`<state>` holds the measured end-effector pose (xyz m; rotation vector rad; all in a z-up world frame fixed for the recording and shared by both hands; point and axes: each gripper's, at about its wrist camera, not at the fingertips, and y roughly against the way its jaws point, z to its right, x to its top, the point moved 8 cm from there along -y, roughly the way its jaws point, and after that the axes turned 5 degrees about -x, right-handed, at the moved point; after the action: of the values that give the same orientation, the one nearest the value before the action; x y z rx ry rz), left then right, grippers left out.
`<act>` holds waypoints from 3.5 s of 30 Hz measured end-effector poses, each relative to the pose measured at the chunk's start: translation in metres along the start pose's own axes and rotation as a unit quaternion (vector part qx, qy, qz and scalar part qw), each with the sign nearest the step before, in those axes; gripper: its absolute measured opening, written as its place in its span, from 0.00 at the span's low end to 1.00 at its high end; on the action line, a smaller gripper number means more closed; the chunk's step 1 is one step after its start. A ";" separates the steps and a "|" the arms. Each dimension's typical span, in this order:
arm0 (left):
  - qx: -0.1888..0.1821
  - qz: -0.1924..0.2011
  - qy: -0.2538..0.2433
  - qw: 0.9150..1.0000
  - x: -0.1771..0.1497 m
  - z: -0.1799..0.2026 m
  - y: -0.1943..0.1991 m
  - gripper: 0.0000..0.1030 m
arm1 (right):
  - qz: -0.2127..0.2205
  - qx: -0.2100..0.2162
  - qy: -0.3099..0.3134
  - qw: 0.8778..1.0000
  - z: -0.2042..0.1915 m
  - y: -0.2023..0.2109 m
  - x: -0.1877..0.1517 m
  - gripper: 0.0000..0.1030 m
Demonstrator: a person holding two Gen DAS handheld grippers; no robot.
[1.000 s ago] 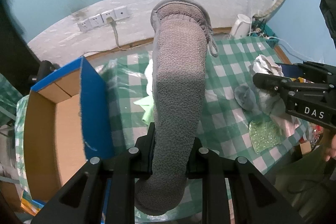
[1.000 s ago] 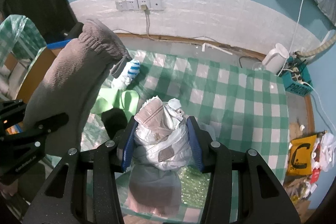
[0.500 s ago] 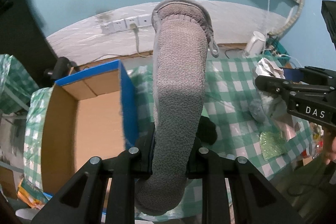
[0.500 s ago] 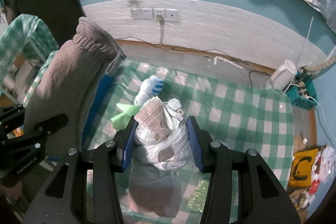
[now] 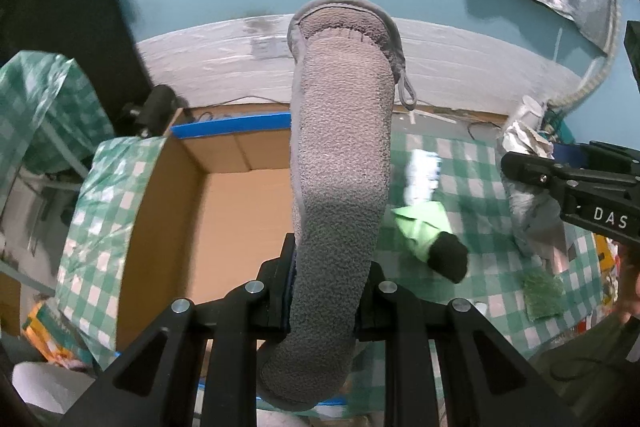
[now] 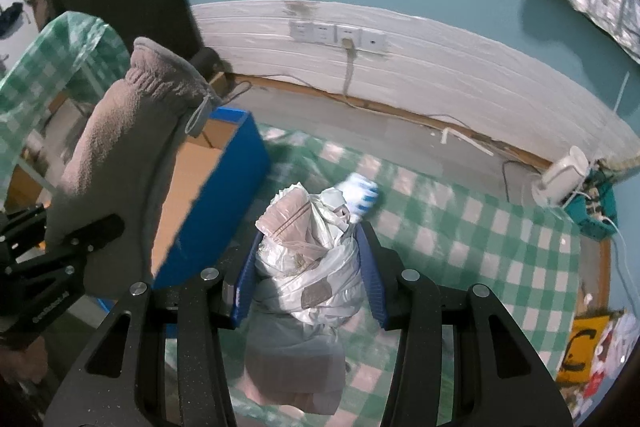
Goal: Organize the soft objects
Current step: 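Carry the slipper and bundle into the cardboard box and open both tools, then withdraw both open tools from the box back over the tablecloth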
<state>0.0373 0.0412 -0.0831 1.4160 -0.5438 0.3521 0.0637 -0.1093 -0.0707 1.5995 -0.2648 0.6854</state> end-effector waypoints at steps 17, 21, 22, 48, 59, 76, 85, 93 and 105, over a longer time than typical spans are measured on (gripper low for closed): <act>0.053 -0.012 0.064 0.996 -0.023 -0.091 -0.001 0.21 | -0.020 0.055 0.066 0.996 -0.117 -0.029 0.031 0.45; 0.060 -0.019 0.071 0.996 -0.028 -0.100 -0.005 0.21 | -0.031 0.069 0.074 0.994 -0.138 -0.037 0.031 0.45; 0.060 -0.020 0.071 0.995 -0.028 -0.101 -0.006 0.21 | -0.033 0.070 0.077 0.994 -0.144 -0.040 0.032 0.45; 0.101 -0.027 0.096 0.990 -0.034 -0.130 -0.017 0.31 | -0.044 0.090 0.061 0.993 -0.172 -0.062 0.031 0.67; 0.090 -0.031 0.086 0.992 -0.028 -0.113 -0.020 0.32 | -0.030 0.070 0.045 0.996 -0.144 -0.051 0.031 0.72; 0.068 -0.020 0.039 0.997 -0.013 -0.062 -0.018 0.39 | -0.007 0.042 0.017 0.999 -0.081 -0.027 0.018 0.73; 0.053 -0.021 0.009 0.998 -0.007 -0.027 -0.020 0.45 | -0.001 0.023 -0.002 1.000 -0.043 -0.018 0.006 0.73; 0.042 -0.027 -0.026 0.998 -0.003 0.009 -0.030 0.45 | 0.007 0.005 -0.024 1.000 -0.004 -0.008 -0.007 0.73; 0.020 -0.044 -0.069 0.996 -0.004 0.062 -0.045 0.57 | -0.004 -0.029 -0.080 0.996 0.071 -0.004 -0.037 0.73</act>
<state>0.0496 -0.0260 -0.1189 1.5050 -0.5865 0.1964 0.0557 -0.1853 -0.0955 1.6018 -0.3912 0.5393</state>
